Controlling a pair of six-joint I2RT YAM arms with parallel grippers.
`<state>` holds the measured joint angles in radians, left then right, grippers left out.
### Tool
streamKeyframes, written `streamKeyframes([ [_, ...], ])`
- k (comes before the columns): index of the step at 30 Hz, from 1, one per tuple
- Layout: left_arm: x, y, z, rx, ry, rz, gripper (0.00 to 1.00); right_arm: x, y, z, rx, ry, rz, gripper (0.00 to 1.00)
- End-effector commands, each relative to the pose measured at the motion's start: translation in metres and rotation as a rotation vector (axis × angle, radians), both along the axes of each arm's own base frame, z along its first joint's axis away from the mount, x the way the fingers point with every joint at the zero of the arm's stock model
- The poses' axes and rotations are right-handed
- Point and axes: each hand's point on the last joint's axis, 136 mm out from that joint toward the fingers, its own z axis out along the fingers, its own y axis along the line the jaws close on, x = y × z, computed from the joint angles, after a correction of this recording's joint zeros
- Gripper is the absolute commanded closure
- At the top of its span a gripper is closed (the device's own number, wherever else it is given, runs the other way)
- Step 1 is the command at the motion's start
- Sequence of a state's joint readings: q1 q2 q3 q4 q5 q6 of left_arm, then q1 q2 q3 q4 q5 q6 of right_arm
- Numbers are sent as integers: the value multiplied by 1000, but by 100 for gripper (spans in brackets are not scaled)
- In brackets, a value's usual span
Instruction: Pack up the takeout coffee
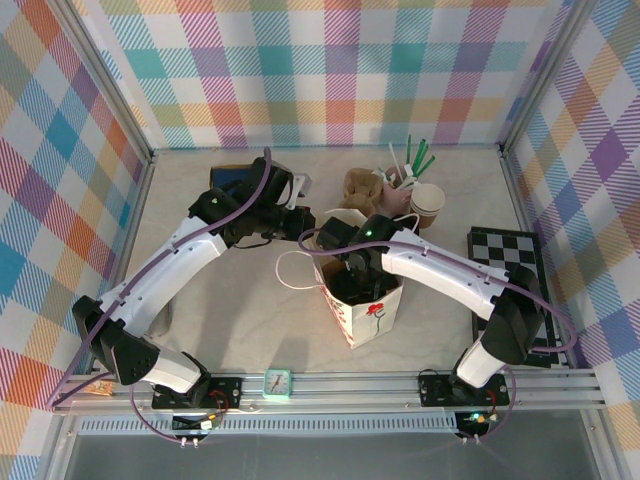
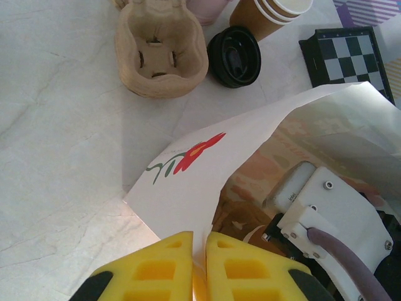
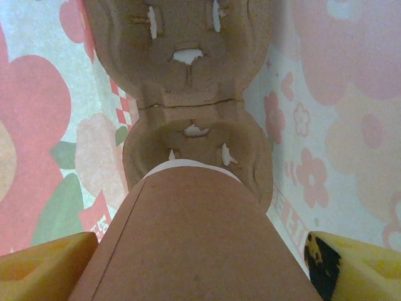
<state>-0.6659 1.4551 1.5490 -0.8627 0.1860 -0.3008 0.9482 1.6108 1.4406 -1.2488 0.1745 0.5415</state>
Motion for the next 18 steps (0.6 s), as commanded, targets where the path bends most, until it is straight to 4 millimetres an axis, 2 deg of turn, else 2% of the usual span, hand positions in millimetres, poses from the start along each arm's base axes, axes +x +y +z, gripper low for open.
streamKeyframes([
  [1,-11,0,15,-36,-13,-4,88,1,-6,-5,-23,1,-11,67],
  [18,-14,0,21,-42,-25,-7,88,3,-7,-10,-28,-1,-9,67],
])
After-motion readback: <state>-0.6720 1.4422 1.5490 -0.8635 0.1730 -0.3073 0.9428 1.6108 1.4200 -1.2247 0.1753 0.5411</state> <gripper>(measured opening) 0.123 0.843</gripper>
